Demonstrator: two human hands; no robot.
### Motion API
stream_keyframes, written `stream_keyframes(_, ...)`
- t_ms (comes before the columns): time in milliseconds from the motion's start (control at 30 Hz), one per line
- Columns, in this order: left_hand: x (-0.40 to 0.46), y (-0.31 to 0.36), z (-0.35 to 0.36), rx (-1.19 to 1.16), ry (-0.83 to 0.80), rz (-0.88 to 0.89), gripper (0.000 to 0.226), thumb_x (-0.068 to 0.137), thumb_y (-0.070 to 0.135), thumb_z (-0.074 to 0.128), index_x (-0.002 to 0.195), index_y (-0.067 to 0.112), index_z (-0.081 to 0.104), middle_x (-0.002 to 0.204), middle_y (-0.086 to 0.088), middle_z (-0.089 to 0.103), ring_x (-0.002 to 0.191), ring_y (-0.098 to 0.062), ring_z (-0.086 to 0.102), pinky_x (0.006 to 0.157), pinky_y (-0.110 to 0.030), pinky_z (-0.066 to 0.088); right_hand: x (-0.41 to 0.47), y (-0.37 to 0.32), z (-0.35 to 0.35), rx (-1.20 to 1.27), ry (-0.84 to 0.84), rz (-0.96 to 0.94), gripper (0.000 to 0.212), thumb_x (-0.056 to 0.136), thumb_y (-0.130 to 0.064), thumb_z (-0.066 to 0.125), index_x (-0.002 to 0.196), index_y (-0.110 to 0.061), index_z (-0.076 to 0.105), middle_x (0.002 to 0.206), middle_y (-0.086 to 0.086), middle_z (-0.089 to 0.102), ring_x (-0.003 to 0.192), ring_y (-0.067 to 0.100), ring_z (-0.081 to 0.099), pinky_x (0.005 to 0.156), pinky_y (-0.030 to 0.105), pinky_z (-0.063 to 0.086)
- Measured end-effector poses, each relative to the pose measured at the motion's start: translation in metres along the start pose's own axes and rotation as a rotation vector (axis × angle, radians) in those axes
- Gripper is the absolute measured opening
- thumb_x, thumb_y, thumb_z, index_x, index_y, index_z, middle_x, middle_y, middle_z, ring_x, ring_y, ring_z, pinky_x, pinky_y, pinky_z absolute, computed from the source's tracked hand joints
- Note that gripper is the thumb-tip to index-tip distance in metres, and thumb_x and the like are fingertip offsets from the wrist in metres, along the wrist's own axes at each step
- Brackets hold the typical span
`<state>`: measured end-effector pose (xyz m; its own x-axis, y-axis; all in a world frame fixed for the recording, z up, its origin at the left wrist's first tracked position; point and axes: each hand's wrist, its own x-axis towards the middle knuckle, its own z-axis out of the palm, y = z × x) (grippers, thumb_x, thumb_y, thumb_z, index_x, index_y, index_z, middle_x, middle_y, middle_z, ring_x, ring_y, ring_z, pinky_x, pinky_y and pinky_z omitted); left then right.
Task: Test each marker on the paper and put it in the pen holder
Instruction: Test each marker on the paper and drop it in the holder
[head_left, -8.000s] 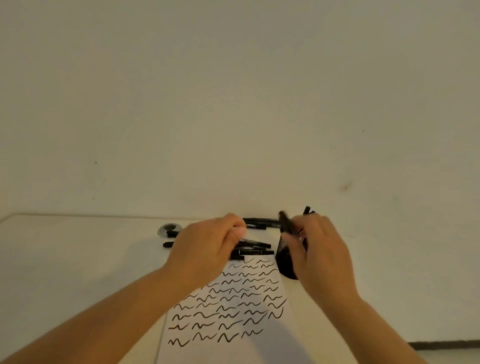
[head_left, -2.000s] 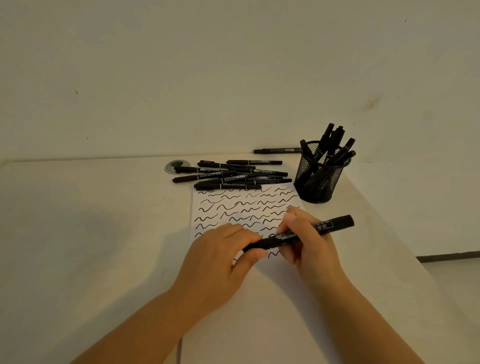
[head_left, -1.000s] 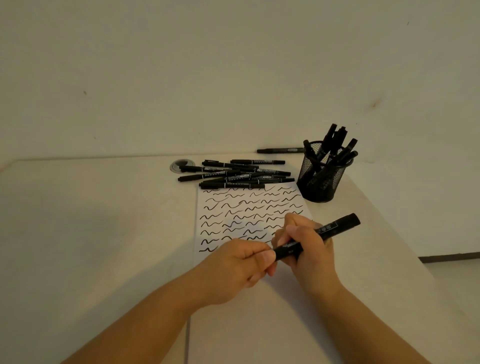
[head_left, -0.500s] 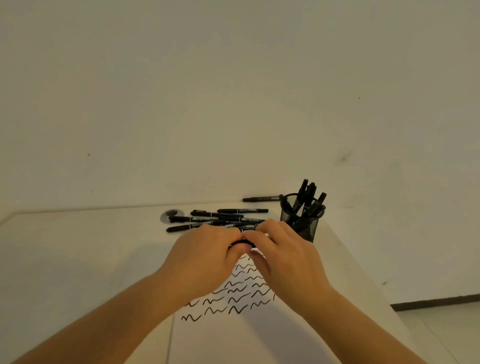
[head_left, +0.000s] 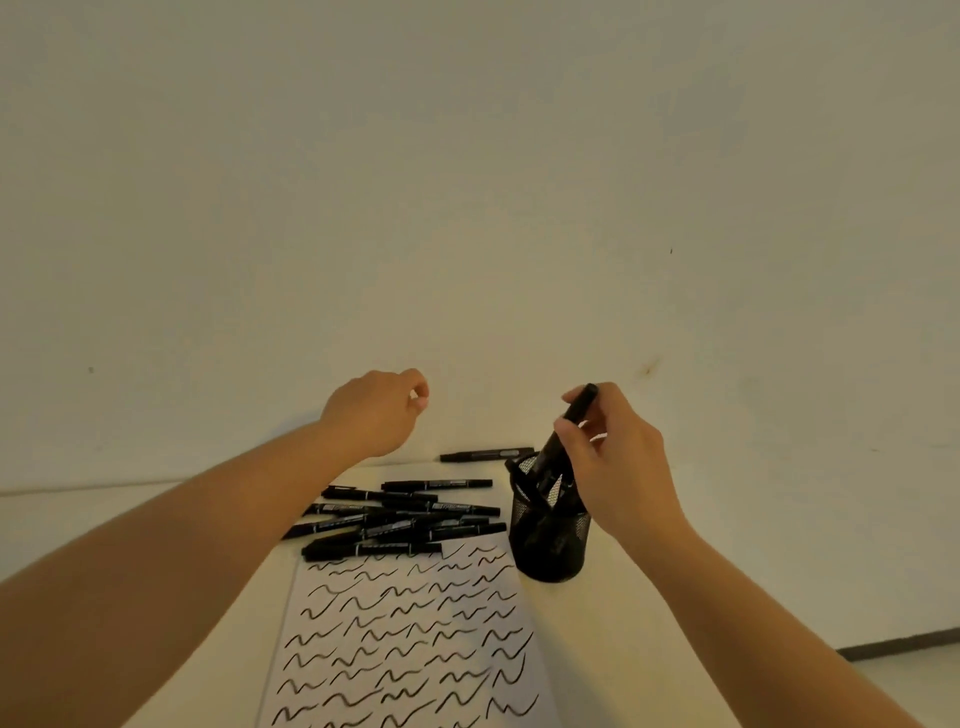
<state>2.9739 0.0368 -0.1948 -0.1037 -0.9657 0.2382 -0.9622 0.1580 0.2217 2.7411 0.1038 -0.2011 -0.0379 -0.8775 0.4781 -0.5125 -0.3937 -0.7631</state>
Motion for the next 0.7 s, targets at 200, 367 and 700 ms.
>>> stream_keyframes(200,0.040,0.001,0.061,0.075,-0.217,0.027,0.030,0.097,0.027,0.037,0.124,0.022,0.049,0.127,-0.004,0.054,0.110,-0.022,0.051,0.091,-0.036,0.044,0.007,0.028,0.008,-0.104,-0.074,0.023,0.031,0.089,-0.021,0.057,0.114,-0.031,0.042,0.080,-0.019,0.055,0.070,0.000,0.057,0.048,0.009,0.039)
stream_keyframes(367,0.058,0.005,0.095,0.186,-0.246,0.118,0.032,0.097,0.017,0.034,0.127,0.017,0.047,0.127,-0.005,0.053,0.111,-0.023,0.050,0.087,-0.032,0.040,0.008,0.039,0.016,-0.162,-0.086,-0.032,0.050,0.089,-0.018,0.055,0.126,-0.040,0.031,0.077,-0.011,0.058,0.068,0.007,0.059,0.059,0.024,0.051)
stream_keyframes(700,0.065,0.006,0.122,0.509,-0.238,0.263,0.025,0.095,0.027,0.040,0.110,0.013,0.053,0.109,-0.006,0.054,0.096,-0.024,0.054,0.067,-0.032,0.038,-0.003,0.048,0.027,-0.269,-0.096,-0.108,0.025,0.090,-0.023,0.052,0.114,-0.029,0.057,0.095,-0.008,0.066,0.085,0.012,0.059,0.075,0.024,0.049)
